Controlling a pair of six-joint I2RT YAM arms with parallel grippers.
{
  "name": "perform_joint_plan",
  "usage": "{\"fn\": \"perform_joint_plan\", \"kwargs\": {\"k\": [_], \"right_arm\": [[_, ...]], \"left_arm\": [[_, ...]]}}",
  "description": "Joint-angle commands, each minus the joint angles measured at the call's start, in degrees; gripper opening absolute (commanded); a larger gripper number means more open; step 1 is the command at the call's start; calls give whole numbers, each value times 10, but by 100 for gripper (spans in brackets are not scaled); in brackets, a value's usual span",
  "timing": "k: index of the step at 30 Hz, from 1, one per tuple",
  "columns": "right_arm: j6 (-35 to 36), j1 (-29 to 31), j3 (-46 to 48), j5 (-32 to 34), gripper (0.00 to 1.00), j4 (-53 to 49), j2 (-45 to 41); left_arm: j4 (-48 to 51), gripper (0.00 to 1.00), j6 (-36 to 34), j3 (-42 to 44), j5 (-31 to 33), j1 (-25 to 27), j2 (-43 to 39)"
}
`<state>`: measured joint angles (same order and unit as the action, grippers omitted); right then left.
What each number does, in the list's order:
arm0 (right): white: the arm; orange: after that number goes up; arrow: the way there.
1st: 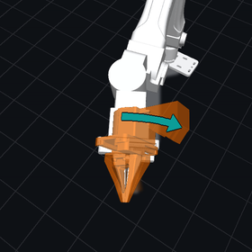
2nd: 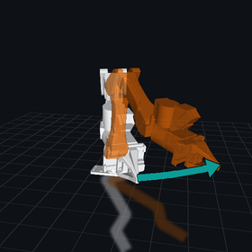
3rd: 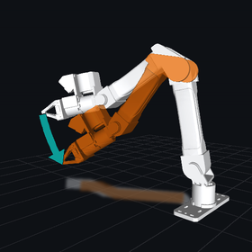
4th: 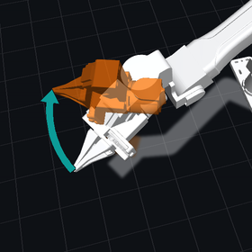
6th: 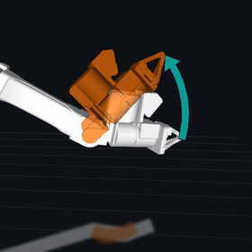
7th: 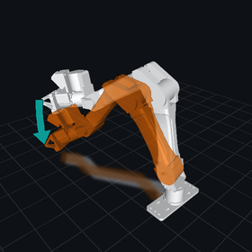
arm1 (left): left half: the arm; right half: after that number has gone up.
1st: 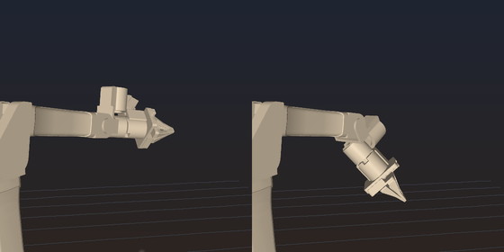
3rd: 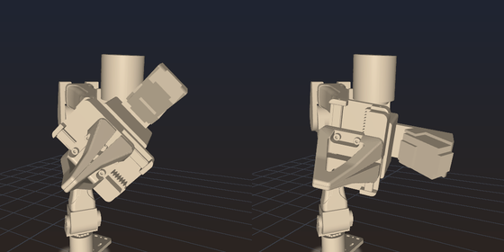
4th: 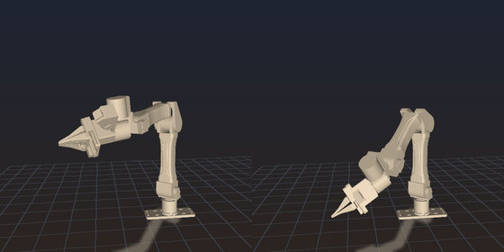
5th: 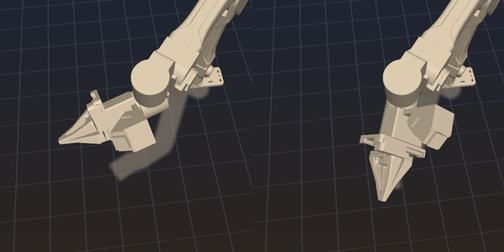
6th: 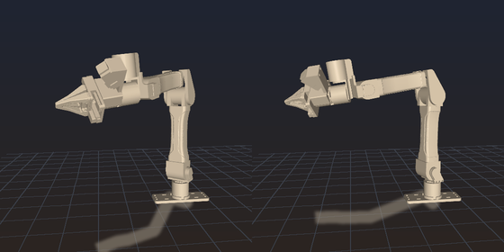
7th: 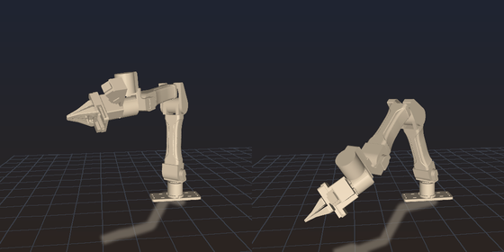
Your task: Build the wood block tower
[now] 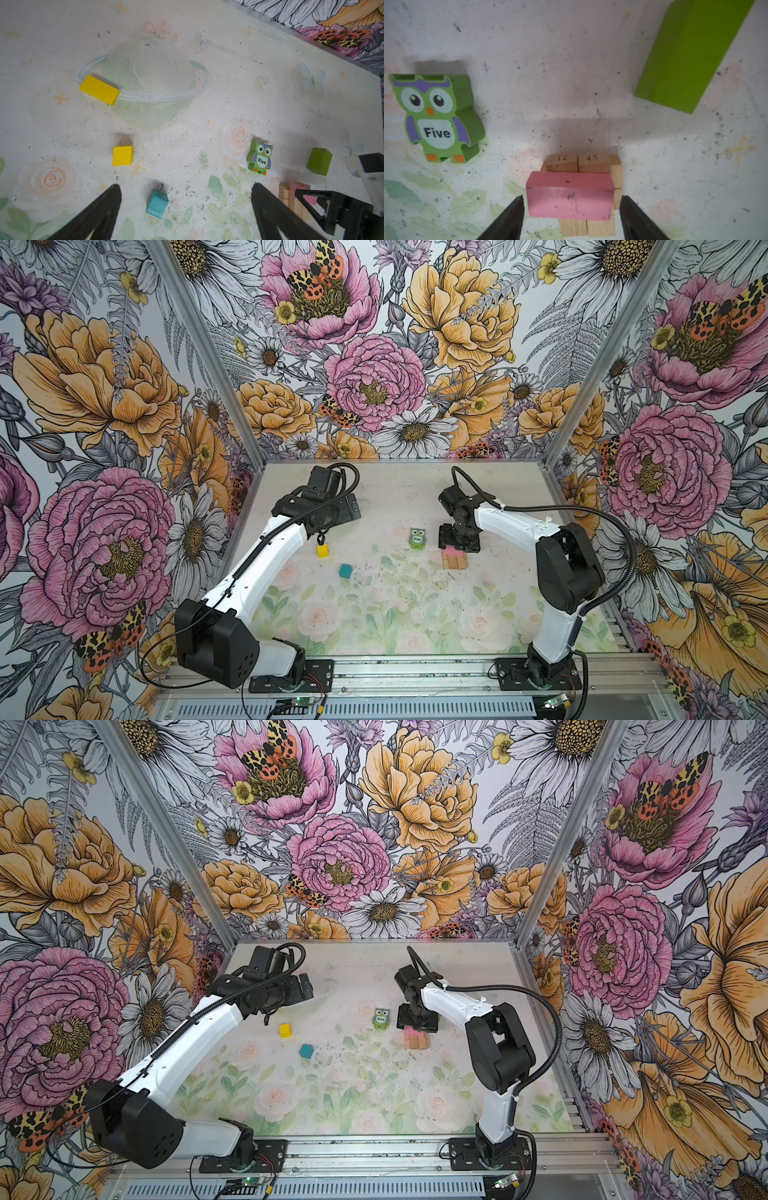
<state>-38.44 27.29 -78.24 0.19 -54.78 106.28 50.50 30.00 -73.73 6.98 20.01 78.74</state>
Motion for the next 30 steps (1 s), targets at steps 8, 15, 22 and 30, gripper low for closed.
{"fn": "perform_joint_plan", "kwargs": {"k": [8,15,22,30], "right_arm": [[3,-3,-20,1,76,4,13],[1,-3,-22,9,74,0,21],[3,-3,-28,21,67,-10,26],[2,-1,-26,22,66,-14,25]], "left_arm": [[-15,99,-2,-15,2,-1,4],[-14,99,-5,-13,2,-5,0],[-14,99,-4,-9,3,-8,-6],[-14,99,-2,-2,3,-11,-10]]}}
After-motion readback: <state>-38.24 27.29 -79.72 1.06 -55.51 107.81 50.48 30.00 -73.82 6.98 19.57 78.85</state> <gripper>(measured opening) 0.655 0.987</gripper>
